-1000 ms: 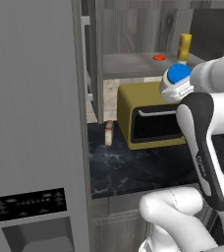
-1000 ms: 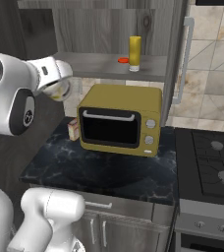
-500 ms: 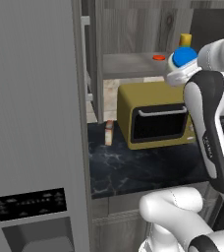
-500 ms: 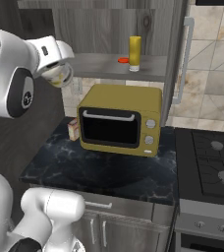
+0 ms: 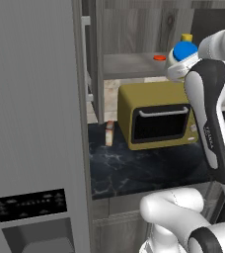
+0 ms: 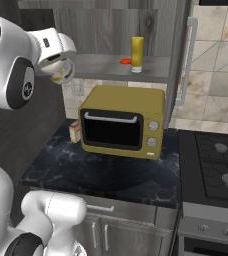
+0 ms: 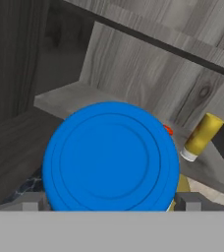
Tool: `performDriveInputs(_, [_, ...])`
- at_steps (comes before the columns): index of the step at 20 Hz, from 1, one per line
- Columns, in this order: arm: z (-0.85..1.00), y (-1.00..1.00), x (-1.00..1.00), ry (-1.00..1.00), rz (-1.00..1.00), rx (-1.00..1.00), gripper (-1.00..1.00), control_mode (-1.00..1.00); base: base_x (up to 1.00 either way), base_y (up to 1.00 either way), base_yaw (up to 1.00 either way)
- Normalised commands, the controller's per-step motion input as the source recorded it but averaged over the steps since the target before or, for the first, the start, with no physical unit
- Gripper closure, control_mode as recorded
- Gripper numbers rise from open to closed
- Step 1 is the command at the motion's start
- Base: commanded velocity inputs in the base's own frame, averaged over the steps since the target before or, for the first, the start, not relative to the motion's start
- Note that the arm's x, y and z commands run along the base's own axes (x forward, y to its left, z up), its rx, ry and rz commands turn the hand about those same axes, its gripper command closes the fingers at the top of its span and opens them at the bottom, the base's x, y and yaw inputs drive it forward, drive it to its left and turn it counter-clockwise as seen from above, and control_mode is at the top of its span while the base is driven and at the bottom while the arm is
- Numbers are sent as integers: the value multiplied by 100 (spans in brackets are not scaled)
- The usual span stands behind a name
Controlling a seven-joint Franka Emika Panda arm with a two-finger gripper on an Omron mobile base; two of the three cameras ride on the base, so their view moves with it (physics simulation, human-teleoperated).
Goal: Pick the mustard and mayonnaise from the counter and place them in the cabinet.
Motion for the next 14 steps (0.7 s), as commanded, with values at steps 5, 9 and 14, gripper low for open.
performDriveInputs(5, [-1,0,26,-3,0,2,100,-100,0,0,0])
performDriveInputs(9, [-2,0,36,-7,1,1,100,-100,0,0,0])
performDriveInputs(14, [-19,0,45,-1,2,3,100,-100,0,0,0])
